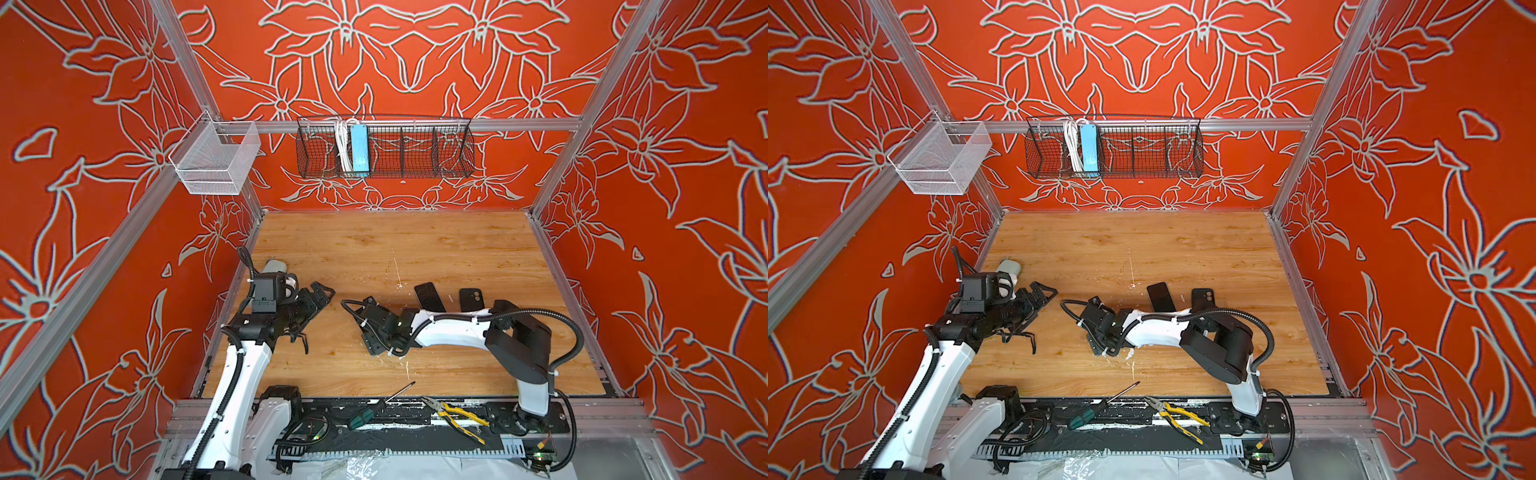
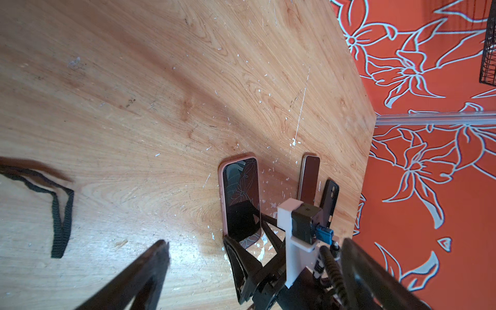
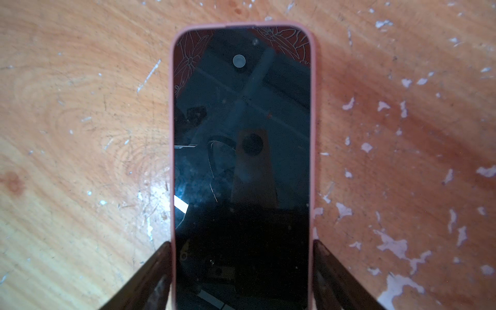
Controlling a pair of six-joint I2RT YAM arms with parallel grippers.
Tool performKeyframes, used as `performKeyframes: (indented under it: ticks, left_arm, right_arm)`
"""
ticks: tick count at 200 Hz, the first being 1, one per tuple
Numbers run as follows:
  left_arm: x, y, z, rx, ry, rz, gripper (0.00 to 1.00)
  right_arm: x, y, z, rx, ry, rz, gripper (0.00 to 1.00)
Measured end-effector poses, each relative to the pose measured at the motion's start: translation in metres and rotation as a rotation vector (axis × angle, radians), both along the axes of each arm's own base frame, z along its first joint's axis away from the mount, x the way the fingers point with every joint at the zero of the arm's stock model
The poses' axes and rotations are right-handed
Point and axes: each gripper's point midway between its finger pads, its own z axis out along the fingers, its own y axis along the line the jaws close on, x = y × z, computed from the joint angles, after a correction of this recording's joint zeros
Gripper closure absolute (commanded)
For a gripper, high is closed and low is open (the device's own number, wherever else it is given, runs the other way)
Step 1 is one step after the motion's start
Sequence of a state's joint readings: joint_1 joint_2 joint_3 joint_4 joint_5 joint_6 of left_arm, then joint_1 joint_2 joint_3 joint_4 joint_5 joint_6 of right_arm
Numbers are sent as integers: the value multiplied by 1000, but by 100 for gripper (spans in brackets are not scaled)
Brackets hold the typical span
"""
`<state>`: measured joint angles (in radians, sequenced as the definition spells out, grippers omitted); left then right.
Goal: Take the phone out of the phone case
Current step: Pick up the phone from the center of the table.
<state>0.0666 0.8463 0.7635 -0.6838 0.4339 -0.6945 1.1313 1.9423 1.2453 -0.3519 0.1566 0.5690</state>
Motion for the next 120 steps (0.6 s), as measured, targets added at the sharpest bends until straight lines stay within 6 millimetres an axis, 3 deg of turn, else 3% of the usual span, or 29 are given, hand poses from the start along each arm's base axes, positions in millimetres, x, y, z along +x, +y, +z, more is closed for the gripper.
performKeyframes:
  ticks: [77,120]
  left_arm:
    - [-8,-6,-21,-45,51,-1,3]
    - [-14,-13,-41,-115,84,4,3]
  right_arm:
    - [9,-2,1,9,-7,0,52]
    - [10,-7,4,29,7,4,54]
